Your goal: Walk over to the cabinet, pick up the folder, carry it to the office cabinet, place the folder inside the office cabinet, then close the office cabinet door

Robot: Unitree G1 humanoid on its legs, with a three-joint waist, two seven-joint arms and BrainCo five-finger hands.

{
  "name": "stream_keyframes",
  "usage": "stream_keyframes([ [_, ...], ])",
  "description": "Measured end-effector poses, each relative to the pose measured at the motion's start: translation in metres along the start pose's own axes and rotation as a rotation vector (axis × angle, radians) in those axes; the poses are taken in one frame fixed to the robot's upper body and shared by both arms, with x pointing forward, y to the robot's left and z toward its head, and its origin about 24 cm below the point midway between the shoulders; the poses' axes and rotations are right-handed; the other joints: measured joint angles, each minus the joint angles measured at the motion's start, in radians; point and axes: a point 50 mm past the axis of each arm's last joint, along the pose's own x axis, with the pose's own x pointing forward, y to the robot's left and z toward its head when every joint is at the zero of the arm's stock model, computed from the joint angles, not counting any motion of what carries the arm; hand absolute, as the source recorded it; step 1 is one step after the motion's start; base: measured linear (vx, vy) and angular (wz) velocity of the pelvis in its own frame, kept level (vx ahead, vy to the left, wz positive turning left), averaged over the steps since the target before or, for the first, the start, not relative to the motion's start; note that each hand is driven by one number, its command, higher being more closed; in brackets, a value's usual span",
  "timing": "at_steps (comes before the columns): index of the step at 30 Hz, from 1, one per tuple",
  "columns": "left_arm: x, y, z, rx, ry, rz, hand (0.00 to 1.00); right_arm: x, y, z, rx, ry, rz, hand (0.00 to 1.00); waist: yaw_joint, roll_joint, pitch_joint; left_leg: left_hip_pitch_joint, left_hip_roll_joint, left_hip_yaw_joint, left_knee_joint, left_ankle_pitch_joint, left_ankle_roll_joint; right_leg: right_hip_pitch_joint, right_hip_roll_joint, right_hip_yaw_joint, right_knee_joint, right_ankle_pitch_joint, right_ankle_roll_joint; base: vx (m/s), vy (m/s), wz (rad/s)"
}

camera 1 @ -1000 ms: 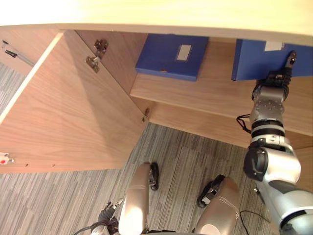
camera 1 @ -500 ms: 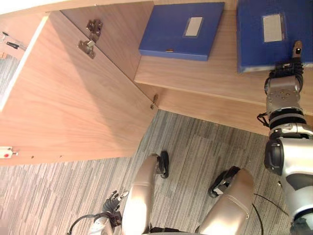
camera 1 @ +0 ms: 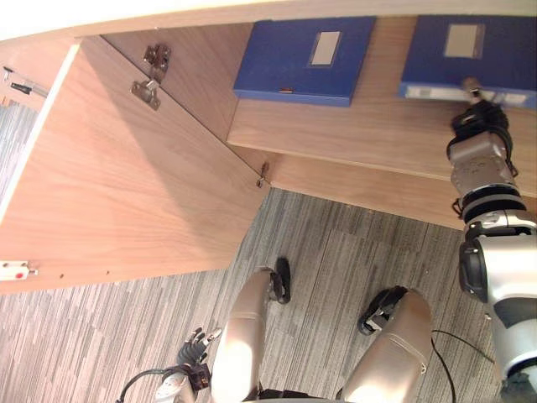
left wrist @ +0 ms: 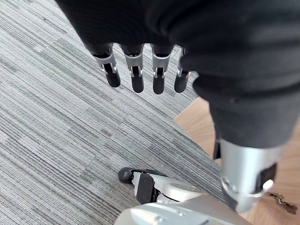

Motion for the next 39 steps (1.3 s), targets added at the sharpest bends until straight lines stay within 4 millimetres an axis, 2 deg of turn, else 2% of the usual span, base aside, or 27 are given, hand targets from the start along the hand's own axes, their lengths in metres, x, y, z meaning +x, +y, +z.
stream_keyframes([
  [1, 0.0, 0.0, 0.0, 0.0, -0.002, -0.004, 0.0, 0.0, 0.001, -0.001, -0.056, 0.002, 0.015, 0.0, 0.0, 0.0, 0.0, 0.002, 0.0, 0.001, -0.002, 0.0, 0.0, 0.001, 0.001, 0.0, -0.003, 0.001, 0.0, 0.06, -0.024, -0.11],
  [3, -0.002, 0.003, 0.002, 0.006, -0.013, -0.02, 0.0, 0.0, 0.009, -0.006, -0.449, -0.006, 0.115, 0.0, 0.001, -0.001, 0.0, 0.009, 0.01, 0.008, -0.015, 0.0, 0.001, 0.004, 0.015, 0.0, -0.022, 0.011, -0.001, 0.06, -0.022, -0.13],
  [4, -0.002, 0.003, 0.003, 0.009, -0.014, -0.025, 0.0, 0.0, 0.009, -0.006, -0.551, -0.011, 0.137, 0.0, 0.001, -0.001, 0.0, 0.013, 0.01, 0.009, -0.019, 0.001, 0.001, 0.007, 0.016, 0.0, -0.026, 0.012, 0.0, 0.05, -0.021, -0.08],
  [6, -0.003, 0.005, 0.007, 0.022, -0.029, -0.049, 0.0, 0.0, 0.007, -0.007, -0.86, -0.011, 0.213, 0.0, 0.003, -0.001, 0.001, 0.028, 0.013, 0.01, -0.033, 0.001, 0.001, 0.023, 0.023, -0.003, -0.043, 0.016, 0.002, 0.05, -0.022, -0.05],
  [8, -0.004, 0.008, 0.008, 0.034, -0.038, -0.065, 0.0, 0.0, 0.007, -0.008, -1.021, -0.013, 0.262, 0.0, 0.004, -0.002, 0.001, 0.037, 0.017, 0.011, -0.046, 0.003, 0.0, 0.033, 0.03, -0.011, -0.059, 0.022, 0.001, 0.06, -0.02, -0.06],
  [9, -0.005, 0.01, 0.009, 0.039, -0.04, -0.074, 0.0, 0.0, 0.008, -0.007, -1.091, -0.016, 0.285, 0.0, 0.004, -0.002, 0.001, 0.037, 0.021, 0.013, -0.051, 0.003, 0.0, 0.035, 0.035, -0.014, -0.068, 0.026, 0.0, 0.05, -0.015, -0.08],
  [12, -0.005, 0.009, 0.008, 0.041, -0.036, -0.084, 0.0, 0.0, 0.007, -0.006, -1.152, -0.021, 0.31, 0.0, 0.007, -0.006, 0.003, 0.046, 0.025, 0.019, -0.072, 0.01, 0.001, 0.037, 0.044, -0.014, -0.089, 0.036, -0.001, 0.05, -0.011, -0.09],
  [15, -0.005, 0.009, 0.008, 0.047, -0.036, -0.099, 0.0, -0.001, 0.005, -0.008, -1.371, -0.047, 0.358, 0.0, 0.014, -0.014, 0.008, 0.069, 0.025, 0.029, -0.112, 0.026, 0.0, 0.049, 0.051, -0.016, -0.119, 0.049, -0.002, 0.07, -0.02, -0.07],
  [23, -0.004, -0.001, 0.016, 0.074, -0.071, -0.138, 0.0, -0.009, 0.004, -0.037, -1.786, -0.056, 0.487, 0.0, 0.018, -0.043, 0.007, 0.18, 0.029, 0.057, -0.349, 0.134, 0.0, 0.12, 0.108, -0.048, -0.306, 0.143, -0.005, 0.05, 0.009, -0.11],
  [28, 0.001, -0.011, 0.028, 0.058, -0.107, -0.155, 0.0, -0.019, 0.006, -0.081, -1.86, 0.002, 0.57, 0.0, 0.017, -0.057, -0.002, 0.252, 0.072, 0.08, -0.409, 0.147, 0.002, 0.212, 0.183, -0.071, -0.451, 0.215, -0.002, 0.06, 0.078, -0.28],
  [30, 0.007, -0.017, 0.036, 0.037, -0.121, -0.16, 0.0, -0.03, 0.002, -0.115, -1.802, 0.108, 0.636, 0.0, 0.019, -0.086, -0.012, 0.292, 0.099, 0.093, -0.409, 0.136, 0.002, 0.266, 0.219, -0.074, -0.508, 0.239, 0.001, 0.06, 0.089, -0.3],
  [31, 0.009, -0.018, 0.037, 0.033, -0.12, -0.158, 0.0, -0.034, 0.001, -0.125, -1.791, 0.136, 0.657, 0.0, 0.019, -0.093, -0.013, 0.306, 0.103, 0.094, -0.407, 0.132, 0.0, 0.283, 0.226, -0.074, -0.52, 0.242, 0.003, 0.06, 0.073, -0.27],
  [33, 0.013, -0.018, 0.037, 0.046, -0.098, -0.145, 0.0, -0.052, -0.011, -0.166, -1.708, 0.277, 0.733, 0.0, 0.019, -0.119, -0.02, 0.368, 0.12, 0.105, -0.402, 0.11, -0.001, 0.355, 0.249, -0.073, -0.555, 0.25, 0.008, 0.06, 0.059, -0.22],
  [34, 0.014, -0.017, 0.037, 0.059, -0.094, -0.142, 0.0, -0.057, -0.016, -0.176, -1.684, 0.326, 0.751, 0.0, 0.019, -0.123, -0.022, 0.383, 0.125, 0.107, -0.396, 0.103, -0.002, 0.374, 0.254, -0.073, -0.563, 0.251, 0.009, 0.05, 0.056, -0.24],
  [36, 0.016, -0.011, 0.035, 0.077, -0.074, -0.113, 0.0, -0.085, -0.04, -0.22, -1.55, 0.51, 0.794, 0.0, 0.019, -0.13, -0.026, 0.436, 0.155, 0.119, -0.359, 0.063, -0.004, 0.446, 0.29, -0.067, -0.603, 0.264, 0.016, 0.06, 0.081, -0.3],
  [39, 0.016, -0.001, 0.027, 0.085, -0.036, -0.069, 0.0, -0.112, -0.07, -0.253, -1.394, 0.667, 0.763, 0.0, 0.011, -0.132, -0.045, 0.474, 0.183, 0.138, -0.322, 0.021, -0.003, 0.495, 0.333, -0.043, -0.67, 0.301, 0.027, 0.03, 0.109, -0.49],
])
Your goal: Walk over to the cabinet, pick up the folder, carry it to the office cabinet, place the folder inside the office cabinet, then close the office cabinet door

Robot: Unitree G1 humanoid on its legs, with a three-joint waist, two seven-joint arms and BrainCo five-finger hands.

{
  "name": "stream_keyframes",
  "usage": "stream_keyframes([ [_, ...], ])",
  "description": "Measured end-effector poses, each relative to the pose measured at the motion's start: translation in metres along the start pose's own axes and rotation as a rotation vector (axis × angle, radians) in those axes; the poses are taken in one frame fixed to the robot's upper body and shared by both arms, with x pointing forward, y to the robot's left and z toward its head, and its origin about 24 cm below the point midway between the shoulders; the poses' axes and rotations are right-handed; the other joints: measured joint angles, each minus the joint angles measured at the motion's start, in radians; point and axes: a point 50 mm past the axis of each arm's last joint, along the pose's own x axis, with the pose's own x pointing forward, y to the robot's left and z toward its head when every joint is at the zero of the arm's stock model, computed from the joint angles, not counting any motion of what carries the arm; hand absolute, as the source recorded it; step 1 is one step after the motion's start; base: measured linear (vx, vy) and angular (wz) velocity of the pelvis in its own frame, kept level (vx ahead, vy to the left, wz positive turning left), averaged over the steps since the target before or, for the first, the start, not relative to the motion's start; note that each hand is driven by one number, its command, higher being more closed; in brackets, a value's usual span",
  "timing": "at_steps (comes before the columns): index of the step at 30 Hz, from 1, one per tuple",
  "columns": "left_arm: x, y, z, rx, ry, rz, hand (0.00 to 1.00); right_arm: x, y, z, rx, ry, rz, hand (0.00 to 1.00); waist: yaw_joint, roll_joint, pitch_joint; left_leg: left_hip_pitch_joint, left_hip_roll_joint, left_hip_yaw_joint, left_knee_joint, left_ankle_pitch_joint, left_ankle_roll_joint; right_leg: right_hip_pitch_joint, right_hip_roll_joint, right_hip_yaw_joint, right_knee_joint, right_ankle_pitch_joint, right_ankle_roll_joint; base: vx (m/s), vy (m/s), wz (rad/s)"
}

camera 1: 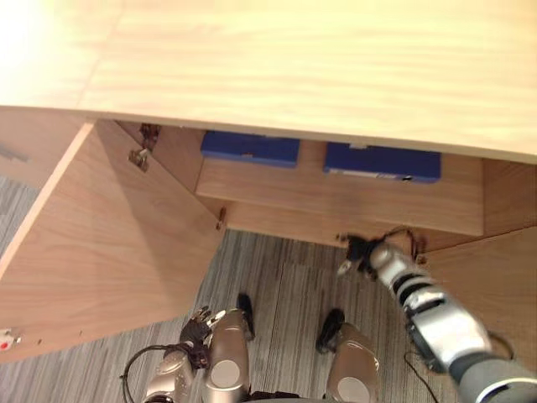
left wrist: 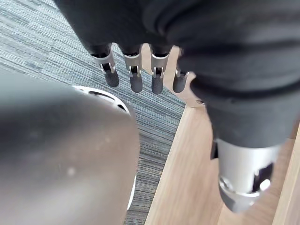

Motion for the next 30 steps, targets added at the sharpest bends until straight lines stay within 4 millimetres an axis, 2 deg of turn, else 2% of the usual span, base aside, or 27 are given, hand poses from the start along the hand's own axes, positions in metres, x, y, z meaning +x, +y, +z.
stream_keyframes([
  [1, -0.001, 0.007, -0.009, -0.003, 0.041, 0.036, 0.0, 0.0, 0.016, -0.021, 0.094, 0.038, -0.014, 0.0, -0.015, -0.008, -0.032, 0.018, 0.007, 0.021, 0.004, -0.019, 0.007, 0.02, 0.022, 0.02, -0.063, 0.039, 0.011, 0.02, 0.144, -0.65],
  [2, -0.002, 0.01, -0.013, -0.006, 0.058, 0.057, 0.0, 0.0, 0.021, -0.03, 0.121, 0.061, -0.033, 0.0, -0.02, -0.014, -0.047, 0.033, 0.007, 0.039, -0.004, -0.023, 0.012, 0.029, 0.028, 0.031, -0.092, 0.057, 0.015, 0.02, 0.167, -0.74],
  [4, -0.006, 0.018, -0.025, 0.011, 0.103, 0.116, 0.0, -0.003, 0.04, -0.052, 0.239, 0.115, -0.106, 0.0, -0.029, -0.045, -0.095, 0.085, 0.002, 0.11, -0.056, -0.03, 0.026, 0.037, 0.024, 0.017, -0.159, 0.121, 0.009, 0.03, 0.165, -1.01],
  [5, -0.008, 0.025, -0.033, 0.043, 0.143, 0.158, 0.0, -0.006, 0.056, -0.066, 0.344, 0.154, -0.143, 0.0, -0.047, -0.054, -0.107, 0.164, -0.01, 0.171, -0.116, -0.033, 0.038, 0.072, 0.012, -0.077, -0.217, 0.205, -0.035, 0.02, 0.16, -1.16],
  [6, -0.009, 0.025, -0.035, 0.058, 0.156, 0.165, 0.0, -0.008, 0.064, -0.073, 0.38, 0.174, -0.146, 0.0, -0.054, -0.056, -0.118, 0.185, -0.016, 0.186, -0.136, -0.026, 0.049, 0.086, 0.012, -0.108, -0.24, 0.227, -0.049, 0.03, 0.151, -1.1],
  [7, -0.009, 0.024, -0.039, 0.075, 0.169, 0.17, 0.0, -0.014, 0.084, -0.092, 0.446, 0.233, -0.133, 0.0, -0.08, -0.059, -0.144, 0.226, -0.031, 0.223, -0.178, -0.017, 0.056, 0.11, 0.011, -0.155, -0.278, 0.265, -0.068, 0.02, 0.107, -0.63],
  [8, -0.009, 0.023, -0.04, 0.088, 0.174, 0.171, 0.0, -0.019, 0.098, -0.104, 0.5, 0.272, -0.12, 0.0, -0.093, -0.06, -0.155, 0.258, -0.037, 0.253, -0.213, -0.004, 0.057, 0.123, 0.016, -0.174, -0.31, 0.296, -0.084, 0.02, 0.101, -0.76],
  [9, -0.009, 0.017, -0.043, 0.088, 0.182, 0.165, 0.0, -0.027, 0.118, -0.12, 0.584, 0.325, -0.101, 0.0, -0.102, -0.054, -0.172, 0.295, -0.035, 0.305, -0.26, 0.022, 0.06, 0.131, 0.019, -0.2, -0.309, 0.296, -0.107, 0.0, 0.062, -0.63],
  [10, -0.009, 0.015, -0.044, 0.086, 0.182, 0.167, 0.0, -0.031, 0.128, -0.126, 0.645, 0.351, -0.095, 0.0, -0.108, -0.052, -0.173, 0.313, -0.035, 0.323, -0.286, 0.036, 0.058, 0.128, 0.006, -0.234, -0.254, 0.257, -0.124, -0.02, 0.055, -0.66],
  [11, -0.01, 0.016, -0.045, 0.102, 0.187, 0.177, 0.0, -0.04, 0.151, -0.139, 0.811, 0.418, -0.09, 0.0, -0.12, -0.05, -0.176, 0.368, -0.037, 0.354, -0.344, 0.064, 0.045, 0.132, -0.032, -0.318, -0.101, 0.177, -0.132, -0.01, 0.025, -0.81],
  [12, -0.013, 0.016, -0.053, 0.107, 0.212, 0.191, 0.0, -0.054, 0.167, -0.158, 1.009, 0.49, -0.134, 0.0, -0.128, -0.053, -0.206, 0.413, -0.037, 0.406, -0.4, 0.091, 0.026, 0.142, -0.06, -0.371, -0.021, 0.131, -0.127, -0.01, 0.007, -0.9],
  [13, -0.014, 0.018, -0.056, 0.105, 0.223, 0.201, 0.0, -0.059, 0.172, -0.165, 1.073, 0.52, -0.151, 0.0, -0.128, -0.062, -0.216, 0.432, -0.043, 0.427, -0.414, 0.099, 0.017, 0.147, -0.06, -0.378, -0.028, 0.129, -0.121, 0.0, -0.036, -0.85],
  [14, -0.015, 0.019, -0.057, 0.1, 0.228, 0.211, 0.0, -0.063, 0.178, -0.171, 1.151, 0.546, -0.171, 0.0, -0.128, -0.075, -0.223, 0.446, -0.058, 0.437, -0.431, 0.105, 0.008, 0.146, -0.043, -0.389, -0.044, 0.12, -0.126, -0.03, -0.064, -0.91],
  [15, -0.016, 0.017, -0.063, 0.079, 0.25, 0.218, 0.0, -0.073, 0.186, -0.183, 1.31, 0.596, -0.23, 0.0, -0.128, -0.073, -0.245, 0.46, -0.075, 0.449, -0.477, 0.106, -0.007, 0.158, 0.0, -0.403, -0.121, 0.111, -0.139, -0.07, -0.08, -1.22],
  [16, -0.015, 0.012, -0.064, 0.072, 0.257, 0.207, 0.0, -0.081, 0.191, -0.193, 1.467, 0.636, -0.3, 0.0, -0.134, -0.076, -0.252, 0.466, -0.099, 0.443, -0.513, 0.104, -0.003, 0.17, 0.046, -0.381, -0.239, 0.111, -0.137, -0.09, -0.075, -1.29],
  [17, -0.014, 0.008, -0.064, 0.065, 0.258, 0.198, 0.0, -0.084, 0.193, -0.197, 1.535, 0.655, -0.332, 0.0, -0.139, -0.071, -0.253, 0.468, -0.1, 0.444, -0.523, 0.103, -0.003, 0.167, 0.074, -0.357, -0.284, 0.132, -0.129, -0.12, -0.053, -1.42],
  [18, -0.013, 0.005, -0.063, 0.06, 0.254, 0.193, 0.0, -0.095, 0.204, -0.205, 1.666, 0.705, -0.393, 0.0, -0.15, -0.07, -0.268, 0.476, -0.101, 0.46, -0.538, 0.098, 0.004, 0.176, 0.135, -0.318, -0.386, 0.149, -0.118, -0.09, -0.041, -1.21],
  [19, -0.013, 0.005, -0.063, 0.059, 0.251, 0.191, 0.0, -0.098, 0.209, -0.207, 1.701, 0.723, -0.41, 0.0, -0.149, -0.07, -0.27, 0.49, -0.1, 0.478, -0.552, 0.097, 0.004, 0.188, 0.157, -0.312, -0.417, 0.149, -0.119, -0.1, -0.06, -1.62],
  [20, -0.013, 0.005, -0.063, 0.05, 0.251, 0.194, 0.0, -0.105, 0.22, -0.21, 1.763, 0.76, -0.437, 0.0, -0.148, -0.063, -0.281, 0.511, -0.084, 0.519, -0.58, 0.095, 0.008, 0.202, 0.198, -0.301, -0.468, 0.147, -0.105, -0.04, -0.077, -1.29],
  [21, -0.014, 0.003, -0.066, 0.038, 0.257, 0.192, 0.0, -0.109, 0.223, -0.213, 1.776, 0.776, -0.448, 0.0, -0.152, -0.042, -0.287, 0.517, -0.064, 0.547, -0.583, 0.094, 0.009, 0.205, 0.218, -0.297, -0.473, 0.148, -0.101, -0.02, -0.094, -1.26],
  [22, -0.013, -0.001, -0.066, 0.003, 0.254, 0.19, 0.0, -0.116, 0.232, -0.216, 1.807, 0.809, -0.458, 0.0, -0.172, -0.045, -0.289, 0.52, -0.044, 0.565, -0.563, 0.093, 0.006, 0.203, 0.211, -0.247, -0.435, 0.176, -0.159, 0.08, -0.018, -0.81],
  [23, -0.012, -0.002, -0.064, -0.021, 0.241, 0.193, 0.0, -0.122, 0.242, -0.216, 1.823, 0.845, -0.46, 0.0, -0.17, -0.069, -0.292, 0.534, -0.052, 0.576, -0.535, 0.087, -0.011, 0.227, 0.205, -0.198, -0.475, 0.203, -0.129, 0.09, -0.015, -0.84],
  [24, -0.013, -0.003, -0.066, -0.032, 0.244, 0.193, 0.0, -0.122, 0.243, -0.215, 1.835, 0.843, -0.463, 0.0, -0.166, -0.071, -0.3, 0.535, -0.046, 0.584, -0.53, 0.087, -0.005, 0.23, 0.22, -0.171, -0.495, 0.212, -0.119, 0.1, -0.052, -1.03],
  [26, -0.014, -0.004, -0.069, -0.056, 0.255, 0.198, 0.0, -0.111, 0.239, -0.206, 1.864, 0.802, -0.459, 0.0, -0.177, -0.062, -0.306, 0.548, -0.026, 0.641, -0.509, 0.076, -0.024, 0.227, 0.264, -0.099, -0.527, 0.227, -0.13, 0.08, -0.112, -1.0],
  [30, -0.013, -0.006, -0.067, -0.052, 0.251, 0.193, 0.0, -0.1, 0.227, -0.197, 1.873, 0.741, -0.466, 0.0, -0.178, -0.049, -0.313, 0.57, -0.011, 0.665, -0.493, 0.064, -0.04, 0.236, 0.292, -0.053, -0.541, 0.231, -0.136, 0.08, -0.007, -0.42],
])
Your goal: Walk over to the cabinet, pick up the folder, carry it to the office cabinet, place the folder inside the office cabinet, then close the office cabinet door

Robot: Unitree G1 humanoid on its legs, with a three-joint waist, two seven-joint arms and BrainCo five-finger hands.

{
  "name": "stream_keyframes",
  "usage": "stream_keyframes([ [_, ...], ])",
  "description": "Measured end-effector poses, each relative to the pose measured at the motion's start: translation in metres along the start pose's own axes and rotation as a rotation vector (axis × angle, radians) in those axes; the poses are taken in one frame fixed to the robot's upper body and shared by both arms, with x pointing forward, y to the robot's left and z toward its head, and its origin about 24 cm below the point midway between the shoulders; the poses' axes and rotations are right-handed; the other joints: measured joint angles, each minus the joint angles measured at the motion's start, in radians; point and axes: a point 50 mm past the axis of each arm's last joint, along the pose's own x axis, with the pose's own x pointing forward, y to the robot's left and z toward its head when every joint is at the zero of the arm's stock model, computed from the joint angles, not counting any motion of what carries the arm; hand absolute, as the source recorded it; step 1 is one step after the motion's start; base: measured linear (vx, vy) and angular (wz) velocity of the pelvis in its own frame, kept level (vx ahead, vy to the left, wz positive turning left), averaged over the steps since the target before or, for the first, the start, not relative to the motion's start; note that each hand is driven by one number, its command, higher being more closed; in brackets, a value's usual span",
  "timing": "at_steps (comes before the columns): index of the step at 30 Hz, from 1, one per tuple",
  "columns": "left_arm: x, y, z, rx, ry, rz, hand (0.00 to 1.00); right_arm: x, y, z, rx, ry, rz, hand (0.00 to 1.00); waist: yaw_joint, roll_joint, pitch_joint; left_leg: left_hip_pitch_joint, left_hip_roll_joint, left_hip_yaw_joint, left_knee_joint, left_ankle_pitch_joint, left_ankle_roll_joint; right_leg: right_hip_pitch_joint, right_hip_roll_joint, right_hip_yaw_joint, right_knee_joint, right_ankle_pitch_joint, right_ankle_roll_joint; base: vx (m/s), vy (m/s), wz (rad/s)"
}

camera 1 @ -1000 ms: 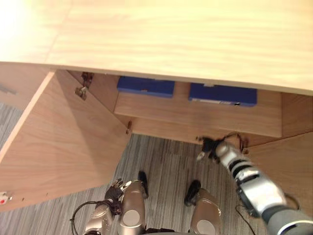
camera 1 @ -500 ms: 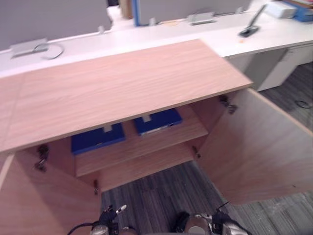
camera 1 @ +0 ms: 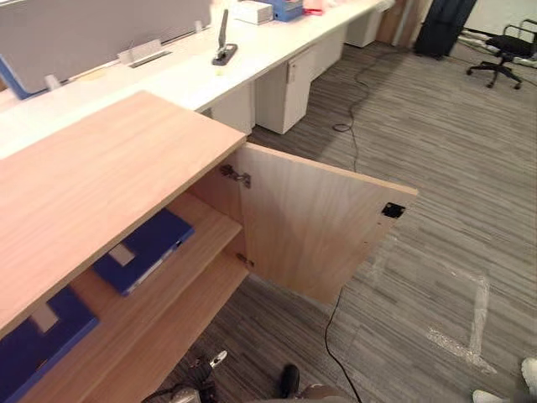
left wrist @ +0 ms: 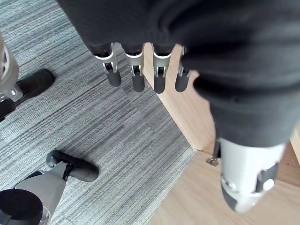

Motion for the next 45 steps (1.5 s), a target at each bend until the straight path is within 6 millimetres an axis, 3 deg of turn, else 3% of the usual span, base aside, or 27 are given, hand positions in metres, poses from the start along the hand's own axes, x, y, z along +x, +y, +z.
stream_keyframes([
  [4, 0.001, 0.001, 0.006, 0.017, -0.017, 0.001, 0.0, 0.0, 0.019, 0.028, -0.02, -0.106, 0.041, 0.0, 0.001, 0.002, 0.0, -0.002, -0.003, -0.02, 0.007, -0.002, -0.003, 0.006, -0.007, -0.001, -0.003, 0.003, -0.005, 0.02, 0.034, 0.04],
  [7, 0.002, 0.006, 0.009, 0.039, -0.028, 0.011, 0.0, -0.003, 0.03, 0.066, -0.01, -0.223, 0.054, 0.0, 0.005, 0.006, 0.002, -0.008, -0.013, -0.033, 0.007, -0.002, -0.003, 0.011, -0.02, -0.014, -0.009, 0.006, -0.002, 0.02, 0.037, 0.17],
  [10, 0.002, 0.009, 0.013, 0.066, -0.036, 0.02, 0.0, -0.014, 0.044, 0.119, -0.001, -0.389, 0.074, 0.0, 0.006, 0.024, 0.005, -0.018, -0.024, -0.068, 0.006, -0.002, -0.003, 0.017, -0.038, -0.036, -0.015, 0.011, 0.006, 0.01, 0.018, 0.23],
  [12, 0.001, 0.014, 0.01, 0.08, -0.029, 0.031, 0.0, -0.033, 0.065, 0.166, -0.002, -0.555, 0.124, 0.0, 0.009, 0.043, 0.007, -0.02, -0.033, -0.08, 0.006, -0.001, -0.003, 0.019, -0.051, -0.045, -0.015, 0.015, 0.012, -0.01, 0.026, 0.1],
  [15, 0.001, 0.018, 0.008, 0.08, -0.024, 0.041, 0.0, -0.058, 0.087, 0.206, -0.054, -0.722, 0.165, 0.0, 0.013, 0.05, 0.002, -0.026, -0.039, -0.099, 0.005, 0.001, -0.002, 0.024, -0.063, -0.066, -0.015, 0.015, 0.013, -0.02, -0.009, 0.25],
  [16, 0.001, 0.019, 0.007, 0.079, -0.021, 0.044, 0.0, -0.076, 0.103, 0.231, -0.095, -0.815, 0.192, 0.0, 0.016, 0.05, 0.002, -0.036, -0.041, -0.13, 0.004, 0.004, -0.004, 0.026, -0.071, -0.087, -0.016, 0.016, 0.014, -0.05, -0.031, 0.36],
  [22, -0.002, 0.026, -0.005, 0.075, 0.014, 0.059, 0.0, -0.117, 0.149, 0.275, -0.168, -0.946, 0.278, 0.0, 0.031, 0.049, 0.003, -0.055, -0.058, -0.192, -0.028, 0.033, -0.005, 0.029, -0.088, -0.136, -0.017, 0.018, 0.017, -0.08, -0.039, 0.32],
  [28, -0.003, 0.035, -0.009, 0.079, 0.033, 0.079, 0.0, -0.14, 0.178, 0.293, -0.309, -0.98, 0.346, 0.0, 0.059, 0.044, 0.007, -0.08, -0.054, -0.24, -0.03, 0.033, -0.001, 0.029, -0.091, -0.179, -0.017, 0.019, 0.016, -0.1, -0.058, 0.24],
  [32, -0.004, 0.035, -0.01, 0.079, 0.034, 0.076, 0.0, -0.144, 0.184, 0.293, -0.331, -0.977, 0.384, 0.0, 0.056, 0.042, 0.011, -0.085, -0.055, -0.257, -0.035, 0.034, -0.001, 0.029, -0.095, -0.191, -0.017, 0.024, 0.016, -0.08, -0.034, 0.08],
  [37, -0.003, 0.033, -0.008, 0.089, 0.029, 0.052, 0.0, -0.152, 0.194, 0.294, -0.529, -1.022, 0.384, 0.0, 0.044, 0.044, 0.031, -0.088, -0.058, -0.258, -0.034, 0.037, 0.004, 0.023, -0.1, -0.191, -0.017, 0.035, 0.013, -0.07, -0.027, -0.05],
  [44, -0.005, 0.036, -0.013, 0.112, 0.043, 0.052, 0.0, -0.181, 0.221, 0.257, -1.017, -1.267, 0.453, 0.0, -0.003, 0.029, 0.04, -0.088, -0.04, -0.22, -0.024, 0.039, 0.002, -0.01, -0.069, -0.13, -0.023, 0.036, 0.01, -0.08, -0.063, -0.34],
  [45, -0.004, 0.035, -0.011, 0.117, 0.038, 0.048, 0.0, -0.185, 0.221, 0.245, -1.176, -1.341, 0.43, 0.0, -0.009, 0.026, 0.042, -0.089, -0.035, -0.214, -0.018, 0.039, 0.001, -0.015, -0.059, -0.118, -0.023, 0.034, 0.008, -0.08, -0.094, -0.27],
])
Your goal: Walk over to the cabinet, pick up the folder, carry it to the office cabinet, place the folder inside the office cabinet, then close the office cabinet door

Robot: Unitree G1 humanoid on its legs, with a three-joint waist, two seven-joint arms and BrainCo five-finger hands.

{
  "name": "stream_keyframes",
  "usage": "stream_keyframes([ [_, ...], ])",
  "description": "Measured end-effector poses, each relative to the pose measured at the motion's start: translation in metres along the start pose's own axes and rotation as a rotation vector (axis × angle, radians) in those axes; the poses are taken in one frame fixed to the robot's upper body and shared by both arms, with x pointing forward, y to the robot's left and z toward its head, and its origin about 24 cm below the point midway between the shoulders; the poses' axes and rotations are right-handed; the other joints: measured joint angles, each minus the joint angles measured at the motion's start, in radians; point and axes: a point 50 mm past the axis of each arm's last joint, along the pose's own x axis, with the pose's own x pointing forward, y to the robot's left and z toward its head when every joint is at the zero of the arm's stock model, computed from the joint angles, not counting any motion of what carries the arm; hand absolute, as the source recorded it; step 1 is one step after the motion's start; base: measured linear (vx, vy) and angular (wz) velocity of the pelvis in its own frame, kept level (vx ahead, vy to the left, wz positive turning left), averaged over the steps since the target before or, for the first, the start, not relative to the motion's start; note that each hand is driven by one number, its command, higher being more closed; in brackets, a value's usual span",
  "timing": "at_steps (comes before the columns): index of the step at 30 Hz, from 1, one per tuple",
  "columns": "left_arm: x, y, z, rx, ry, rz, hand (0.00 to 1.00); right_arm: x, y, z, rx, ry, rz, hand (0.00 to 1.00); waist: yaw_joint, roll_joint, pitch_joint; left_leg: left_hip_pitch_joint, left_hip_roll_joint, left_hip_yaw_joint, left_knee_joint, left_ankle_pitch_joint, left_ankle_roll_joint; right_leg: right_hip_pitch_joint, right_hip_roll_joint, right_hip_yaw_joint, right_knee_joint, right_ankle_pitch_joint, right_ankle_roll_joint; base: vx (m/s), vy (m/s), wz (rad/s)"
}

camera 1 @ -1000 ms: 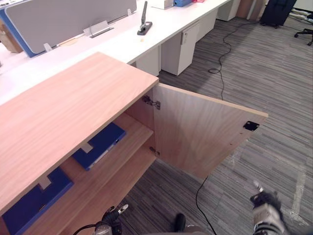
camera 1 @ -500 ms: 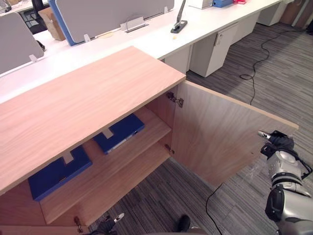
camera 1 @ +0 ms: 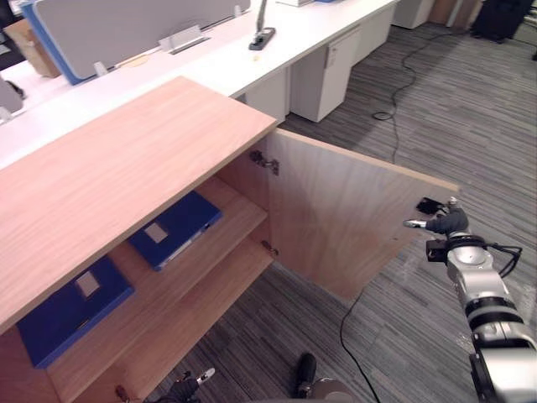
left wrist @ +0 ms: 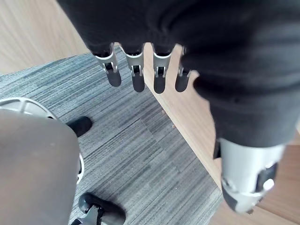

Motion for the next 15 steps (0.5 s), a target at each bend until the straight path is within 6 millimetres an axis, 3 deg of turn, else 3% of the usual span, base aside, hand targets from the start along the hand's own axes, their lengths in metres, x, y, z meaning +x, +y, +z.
stream_keyframes([
  [2, 0.0, 0.0, 0.001, 0.007, -0.001, -0.002, 0.0, -0.012, 0.02, 0.011, -0.179, -0.092, 0.112, 0.0, -0.018, -0.004, 0.002, -0.001, 0.013, 0.008, 0.011, 0.0, 0.0, -0.006, 0.016, 0.014, 0.0, -0.003, 0.001, -0.06, -0.098, -0.42],
  [5, 0.002, -0.005, 0.005, 0.057, -0.009, -0.017, 0.0, -0.043, 0.074, 0.034, -0.379, -0.301, 0.418, 0.0, -0.022, -0.014, -0.003, -0.005, 0.046, 0.028, 0.046, -0.008, 0.006, -0.014, 0.054, 0.045, 0.002, -0.021, 0.019, -0.07, -0.14, -0.49],
  [6, 0.001, -0.019, 0.005, 0.085, -0.012, -0.055, 0.0, -0.061, 0.099, 0.046, -0.412, -0.417, 0.566, 0.0, -0.005, 0.043, -0.029, -0.052, 0.116, 0.014, 0.071, -0.013, -0.004, -0.104, 0.055, 0.04, 0.181, -0.095, -0.04, -0.06, -0.111, -0.28],
  [7, 0.002, -0.022, 0.008, 0.089, -0.024, -0.064, 0.0, -0.067, 0.109, 0.051, -0.412, -0.463, 0.617, 0.0, -0.006, 0.044, -0.029, -0.072, 0.136, 0.006, 0.106, -0.016, -0.019, -0.149, 0.027, 0.068, 0.336, -0.129, -0.134, -0.07, -0.106, 0.26],
  [8, 0.003, -0.022, 0.016, 0.099, -0.05, -0.065, 0.0, -0.084, 0.135, 0.056, -0.394, -0.534, 0.738, 0.0, -0.018, -0.032, -0.033, -0.09, 0.1, -0.033, 0.159, -0.019, -0.038, -0.159, -0.069, 0.154, 0.408, -0.242, -0.008, -0.06, -0.127, 0.74],
  [9, 0.002, -0.032, 0.013, 0.122, -0.039, -0.098, 0.0, -0.098, 0.16, 0.048, -0.426, -0.539, 0.885, 0.0, 0.006, -0.011, -0.05, -0.092, 0.119, -0.074, 0.127, -0.016, -0.043, -0.111, -0.027, 0.109, 0.338, -0.219, -0.003, -0.06, -0.177, 0.92],
  [10, 0.001, -0.038, 0.013, 0.14, -0.045, -0.117, 0.0, -0.126, 0.191, 0.041, -0.422, -0.556, 1.077, 0.0, 0.043, -0.009, -0.06, -0.084, 0.117, -0.109, 0.09, -0.013, -0.038, -0.057, 0.015, 0.088, 0.231, -0.185, -0.002, -0.04, -0.181, 0.62],
  [12, 0.002, -0.037, 0.015, 0.139, -0.053, -0.111, 0.0, -0.145, 0.213, 0.042, -0.391, -0.584, 1.183, 0.0, 0.055, -0.017, -0.053, -0.09, 0.115, -0.124, 0.072, -0.006, -0.025, -0.026, 0.031, 0.058, 0.165, -0.177, 0.009, -0.01, -0.113, 0.54],
  [13, 0.001, -0.035, 0.013, 0.139, -0.047, -0.104, 0.0, -0.157, 0.225, 0.04, -0.398, -0.593, 1.247, 0.0, 0.059, -0.007, -0.06, -0.091, 0.1, -0.124, 0.055, -0.003, -0.021, -0.014, 0.037, 0.053, 0.132, -0.164, 0.013, 0.02, -0.067, 0.45],
  [15, 0.001, -0.031, 0.008, 0.153, -0.037, -0.092, 0.0, -0.161, 0.23, 0.032, -0.392, -0.556, 1.279, 0.0, 0.063, -0.011, -0.057, -0.086, 0.07, -0.131, 0.009, 0.008, -0.015, -0.016, 0.045, 0.043, 0.109, -0.134, 0.008, 0.02, -0.002, 0.33],
])
